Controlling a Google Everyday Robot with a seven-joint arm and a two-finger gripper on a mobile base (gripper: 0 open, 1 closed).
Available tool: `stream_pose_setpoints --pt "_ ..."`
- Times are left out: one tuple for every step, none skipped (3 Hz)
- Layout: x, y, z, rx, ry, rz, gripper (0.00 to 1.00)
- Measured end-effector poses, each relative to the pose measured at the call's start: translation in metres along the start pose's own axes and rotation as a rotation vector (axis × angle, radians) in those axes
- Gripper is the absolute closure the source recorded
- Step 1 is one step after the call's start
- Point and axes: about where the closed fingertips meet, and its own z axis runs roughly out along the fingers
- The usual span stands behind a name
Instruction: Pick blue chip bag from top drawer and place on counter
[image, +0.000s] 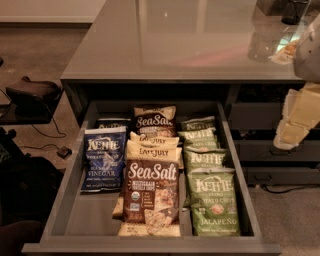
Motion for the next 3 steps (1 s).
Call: stream_pose_setpoints --pt "-0.019 -0.018 0.032 -0.041 -0.032 -0.066 0.00" --pt "-0.049 -0.045 0.065 -0.040 -0.053 -0.142 0.00" --pt "-0.082 -0.070 0.099 -0.032 -0.066 -0.161 0.00"
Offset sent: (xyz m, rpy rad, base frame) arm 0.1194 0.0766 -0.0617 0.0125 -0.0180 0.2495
